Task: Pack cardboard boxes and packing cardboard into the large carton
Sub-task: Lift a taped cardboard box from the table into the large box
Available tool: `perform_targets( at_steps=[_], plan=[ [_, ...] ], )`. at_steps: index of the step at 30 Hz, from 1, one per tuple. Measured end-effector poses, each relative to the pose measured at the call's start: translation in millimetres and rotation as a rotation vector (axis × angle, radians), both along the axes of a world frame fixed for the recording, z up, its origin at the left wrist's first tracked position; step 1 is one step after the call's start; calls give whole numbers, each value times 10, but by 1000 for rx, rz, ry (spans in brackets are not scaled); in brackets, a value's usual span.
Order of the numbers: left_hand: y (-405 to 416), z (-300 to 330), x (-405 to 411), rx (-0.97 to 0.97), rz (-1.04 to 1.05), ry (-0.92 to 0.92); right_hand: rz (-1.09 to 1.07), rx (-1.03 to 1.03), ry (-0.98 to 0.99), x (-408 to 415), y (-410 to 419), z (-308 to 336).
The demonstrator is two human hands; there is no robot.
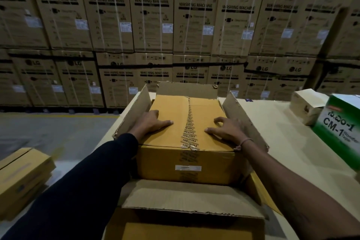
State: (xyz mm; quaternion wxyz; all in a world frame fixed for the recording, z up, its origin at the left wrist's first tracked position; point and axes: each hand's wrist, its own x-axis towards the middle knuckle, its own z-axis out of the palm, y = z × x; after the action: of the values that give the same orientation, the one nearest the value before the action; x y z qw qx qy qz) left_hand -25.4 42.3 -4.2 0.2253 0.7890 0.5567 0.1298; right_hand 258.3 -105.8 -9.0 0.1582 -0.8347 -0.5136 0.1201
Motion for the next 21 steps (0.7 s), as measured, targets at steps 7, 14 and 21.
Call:
perform_targets(
  at_steps=[7,14,21],
  plan=[
    [66,-392,-9,-96,-12,-19,-3,-78,-2,-13,123,-341],
    [-26,-1010,-53,-265,-41,41,-19,-225,99,-108,31,-934],
    [-50,-1194,72,-60,-179,247,-4,-205,90,-155,-49,-1267]
  ],
)
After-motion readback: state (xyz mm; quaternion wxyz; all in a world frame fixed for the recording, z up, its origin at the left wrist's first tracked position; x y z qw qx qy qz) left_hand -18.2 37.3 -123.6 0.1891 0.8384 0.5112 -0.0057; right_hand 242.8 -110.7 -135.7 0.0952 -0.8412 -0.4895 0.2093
